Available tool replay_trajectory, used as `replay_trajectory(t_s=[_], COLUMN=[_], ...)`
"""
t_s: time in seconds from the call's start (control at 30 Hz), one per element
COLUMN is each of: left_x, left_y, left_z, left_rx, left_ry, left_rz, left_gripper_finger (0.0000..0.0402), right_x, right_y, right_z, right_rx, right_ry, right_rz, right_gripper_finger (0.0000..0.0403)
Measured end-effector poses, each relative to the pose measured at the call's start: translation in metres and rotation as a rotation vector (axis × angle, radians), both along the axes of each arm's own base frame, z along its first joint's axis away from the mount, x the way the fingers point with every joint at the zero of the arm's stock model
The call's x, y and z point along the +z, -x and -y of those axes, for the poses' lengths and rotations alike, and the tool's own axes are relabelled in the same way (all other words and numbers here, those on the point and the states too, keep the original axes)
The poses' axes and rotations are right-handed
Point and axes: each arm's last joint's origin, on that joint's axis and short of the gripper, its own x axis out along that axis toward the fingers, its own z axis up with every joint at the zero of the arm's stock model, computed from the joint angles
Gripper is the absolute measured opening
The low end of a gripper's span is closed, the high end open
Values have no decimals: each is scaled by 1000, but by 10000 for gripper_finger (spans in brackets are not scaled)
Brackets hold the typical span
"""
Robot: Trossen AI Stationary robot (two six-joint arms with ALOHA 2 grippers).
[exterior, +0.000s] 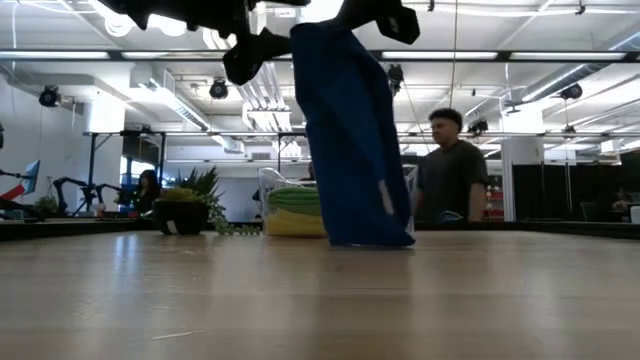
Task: Fold microfiber towels
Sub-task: Fold the blue microfiber towel
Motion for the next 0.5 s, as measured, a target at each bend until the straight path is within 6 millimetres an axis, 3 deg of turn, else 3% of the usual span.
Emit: replay_trajectory(t_s=[0.27, 0.37, 0.5], left_x=[-20, -14, -2], left_y=[-3, 0, 7], left_z=[-3, -4, -4], left_rx=[136, 157, 158], left_ry=[105, 105, 84], left_rz=[-139, -114, -63], left_gripper_finger=[238, 194, 101], right_x=[9, 10, 5], right_y=[1, 6, 13], right_z=[-2, -3, -4], right_rx=[74, 115, 135], right_ry=[-46, -70, -59], right_rz=[26, -6, -90], right_gripper_finger=[9, 9, 9])
